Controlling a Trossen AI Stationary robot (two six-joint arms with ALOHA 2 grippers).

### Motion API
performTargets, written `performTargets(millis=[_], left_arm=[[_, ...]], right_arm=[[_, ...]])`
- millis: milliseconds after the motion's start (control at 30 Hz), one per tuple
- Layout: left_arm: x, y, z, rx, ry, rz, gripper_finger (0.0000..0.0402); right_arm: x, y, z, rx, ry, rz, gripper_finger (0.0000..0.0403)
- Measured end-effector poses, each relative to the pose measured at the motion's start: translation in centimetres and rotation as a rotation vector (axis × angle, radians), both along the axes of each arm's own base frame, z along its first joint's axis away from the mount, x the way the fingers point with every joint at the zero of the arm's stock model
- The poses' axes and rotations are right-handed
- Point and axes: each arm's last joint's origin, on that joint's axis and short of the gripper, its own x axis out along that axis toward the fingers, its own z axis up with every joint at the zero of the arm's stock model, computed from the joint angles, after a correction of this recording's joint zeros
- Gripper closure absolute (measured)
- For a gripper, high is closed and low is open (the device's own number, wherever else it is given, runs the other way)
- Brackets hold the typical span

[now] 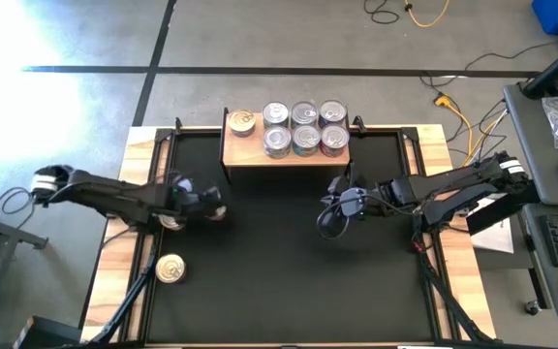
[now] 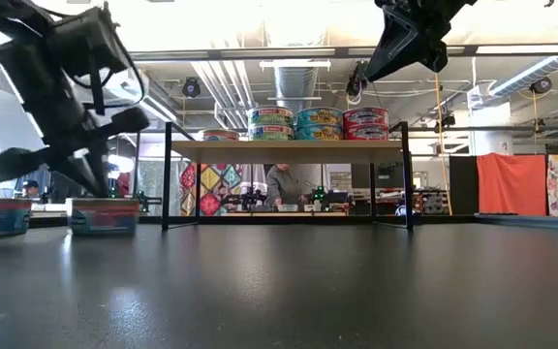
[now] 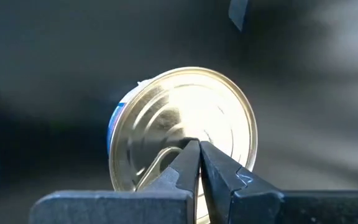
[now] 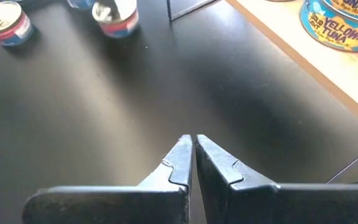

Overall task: Stack canned seafood by type on shelf
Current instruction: Put the blue and pink tuna can on the shelf

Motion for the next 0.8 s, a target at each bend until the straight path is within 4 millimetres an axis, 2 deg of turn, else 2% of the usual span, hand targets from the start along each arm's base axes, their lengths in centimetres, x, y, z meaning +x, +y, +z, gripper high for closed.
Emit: performTargets(millis=[133, 267, 367, 433, 533, 633, 700, 800], left_arm=[[2.4, -2.3, 0.3, 0.080, -0.058, -0.245, 0.0401], [5.3, -4.9, 2.3, 0.234, -0.088, -0.523, 0.0401], [6.7, -6.4, 3.1, 0.313, 0.045, -0.734, 0.0401], [7.2, -6.7, 4.2, 0.345, 0.156, -0.810, 0.0401], [6.8, -6.2, 5.5, 0.401, 0.355, -0.828, 0.0401], [6.1, -5.2, 6.2, 0.423, 0.461, -0.785, 0.0401], [5.5, -4.5, 6.0, 0.406, 0.492, -0.717, 0.0401], [4.7, -3.2, 4.5, 0.382, 0.527, -0.605, 0.0401]], right_arm=[[0.0, 0.0, 0.0, -0.009, 0.004, 0.009, 0.0390], [0.0, 0.0, 0.0, -0.010, 0.005, 0.011, 0.0390], [0.0, 0.0, 0.0, -0.010, 0.005, 0.011, 0.0390], [0.0, 0.0, 0.0, -0.007, 0.005, 0.012, 0.0390], [0.0, 0.0, 0.0, -0.002, 0.004, 0.015, 0.0390], [0.0, 0.0, 0.0, 0.013, -0.002, 0.002, 0.0390], [0.0, 0.0, 0.0, 0.021, -0.007, -0.007, 0.0390], [0.0, 0.0, 0.0, 0.024, -0.009, -0.009, 0.0390]])
